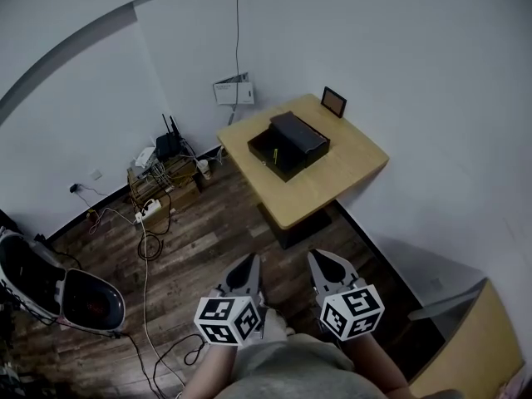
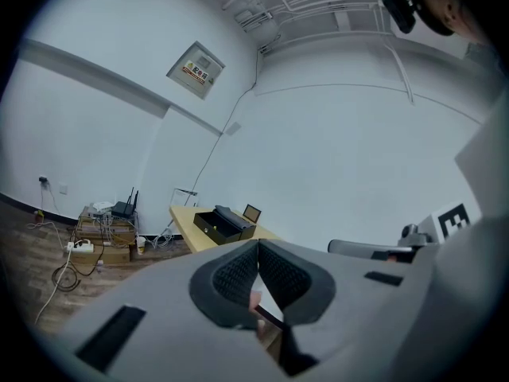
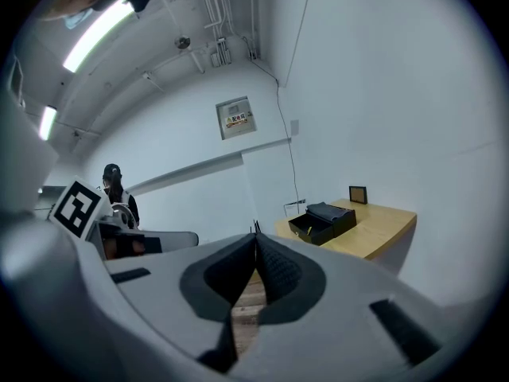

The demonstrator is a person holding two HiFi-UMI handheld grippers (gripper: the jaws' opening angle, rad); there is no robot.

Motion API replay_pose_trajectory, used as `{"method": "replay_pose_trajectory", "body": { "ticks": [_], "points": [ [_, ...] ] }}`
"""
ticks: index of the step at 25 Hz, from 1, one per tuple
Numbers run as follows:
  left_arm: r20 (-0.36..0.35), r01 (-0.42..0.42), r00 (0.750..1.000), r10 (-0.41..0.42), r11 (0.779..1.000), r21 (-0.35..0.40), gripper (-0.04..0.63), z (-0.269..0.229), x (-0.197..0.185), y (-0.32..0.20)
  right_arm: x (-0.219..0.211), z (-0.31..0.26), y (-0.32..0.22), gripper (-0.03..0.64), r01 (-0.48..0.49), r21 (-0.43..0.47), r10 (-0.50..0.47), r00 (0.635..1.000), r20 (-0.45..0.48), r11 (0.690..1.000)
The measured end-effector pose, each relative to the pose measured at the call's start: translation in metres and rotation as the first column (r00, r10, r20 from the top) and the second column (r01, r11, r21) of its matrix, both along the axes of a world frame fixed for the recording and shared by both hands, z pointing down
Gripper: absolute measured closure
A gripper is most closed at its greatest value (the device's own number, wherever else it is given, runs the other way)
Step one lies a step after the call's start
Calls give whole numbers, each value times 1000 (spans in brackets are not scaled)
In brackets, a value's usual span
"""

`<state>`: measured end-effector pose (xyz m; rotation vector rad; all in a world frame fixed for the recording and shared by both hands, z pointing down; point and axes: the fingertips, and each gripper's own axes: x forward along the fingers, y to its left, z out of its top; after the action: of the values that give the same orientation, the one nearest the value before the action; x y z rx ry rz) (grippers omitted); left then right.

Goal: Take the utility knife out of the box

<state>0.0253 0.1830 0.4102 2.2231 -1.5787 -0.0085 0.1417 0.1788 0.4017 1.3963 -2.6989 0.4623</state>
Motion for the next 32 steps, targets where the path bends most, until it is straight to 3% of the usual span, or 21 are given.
{"method": "replay_pose_trajectory", "body": {
  "ticks": [13, 32],
  "points": [
    [-6, -11, 1000, 11, 1000, -12, 592, 13, -7, -78, 4, 14, -74, 617, -44, -30, 44, 999, 5, 999],
    [-8, -63, 998, 63, 997, -49, 592, 13, -71, -267, -67, -1, -264, 617, -60, -45, 60, 998, -20, 997]
  ]
}}
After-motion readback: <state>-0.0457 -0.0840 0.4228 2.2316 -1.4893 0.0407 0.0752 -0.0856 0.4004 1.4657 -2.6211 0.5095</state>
